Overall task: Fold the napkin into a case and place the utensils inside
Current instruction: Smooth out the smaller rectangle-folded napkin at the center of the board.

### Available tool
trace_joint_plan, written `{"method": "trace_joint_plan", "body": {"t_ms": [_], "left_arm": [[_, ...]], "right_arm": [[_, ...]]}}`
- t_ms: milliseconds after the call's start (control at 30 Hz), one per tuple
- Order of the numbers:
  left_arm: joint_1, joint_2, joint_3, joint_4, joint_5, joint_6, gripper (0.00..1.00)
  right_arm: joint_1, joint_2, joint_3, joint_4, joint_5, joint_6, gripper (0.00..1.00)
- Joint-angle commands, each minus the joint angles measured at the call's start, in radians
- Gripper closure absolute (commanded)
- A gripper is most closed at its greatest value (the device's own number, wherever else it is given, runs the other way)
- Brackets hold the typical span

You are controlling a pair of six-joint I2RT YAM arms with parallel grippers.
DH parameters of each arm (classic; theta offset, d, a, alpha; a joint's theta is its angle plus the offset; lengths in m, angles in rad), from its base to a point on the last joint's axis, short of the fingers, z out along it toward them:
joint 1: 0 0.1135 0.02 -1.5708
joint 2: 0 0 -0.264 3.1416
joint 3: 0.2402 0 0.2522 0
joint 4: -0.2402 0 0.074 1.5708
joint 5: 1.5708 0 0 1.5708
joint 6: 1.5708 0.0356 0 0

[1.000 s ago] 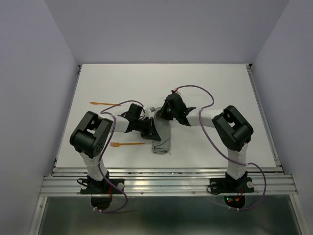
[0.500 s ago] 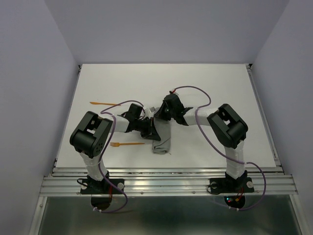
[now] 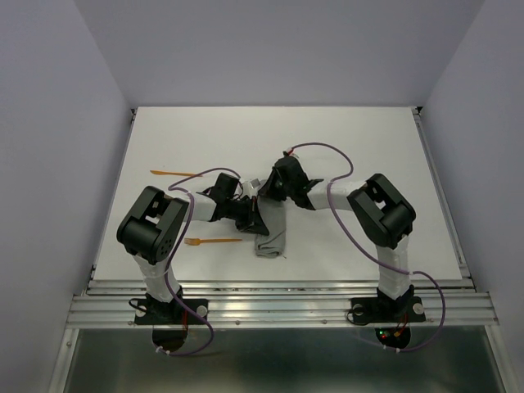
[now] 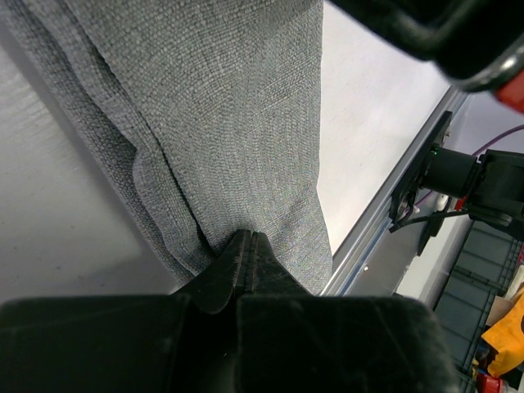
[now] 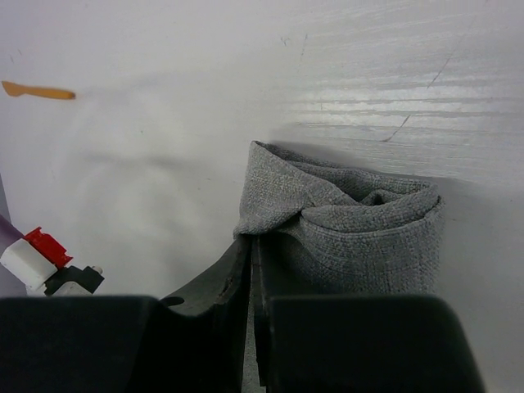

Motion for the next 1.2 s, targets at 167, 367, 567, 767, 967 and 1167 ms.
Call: {"method": "trace_joint_plan", "body": {"t_ms": [167,367,567,767,967,1167], "left_arm": [[-0.008,-0.014,0.020,-0.035,-0.001,0.031,1.00],[-0.008,-0.018,0.018,-0.035,-0.003,0.031,1.00],[-0.008,-0.020,0.018,-0.037,-0.006,0.031,1.00],[-0.008,-0.015,0.018,-0.035,-0.006,0.033,1.00],[-0.008,-0.012,0.021,-0.037,-0.004,0.031,1.00],[-0.008,-0.009,0.026,-0.037,-0.004,0.033,1.00]], "right_arm": [[-0.013,-0.123,0.017,0.014,0.064,-0.068,0.89],[-0.031,-0.081,0.066,-0.036,0.074,-0.079,0.89],[-0.049,-0.020,0.135,-0.079,0.049,-0.096,0.89],[-0.050,-0.003,0.131,-0.085,-0.003,-0.112,0.89],[-0.050,-0.050,0.059,-0.067,-0.003,-0.106,0.89],[-0.050,0.011,0.063,-0.090,-0.003,-0.123,0.90]]}}
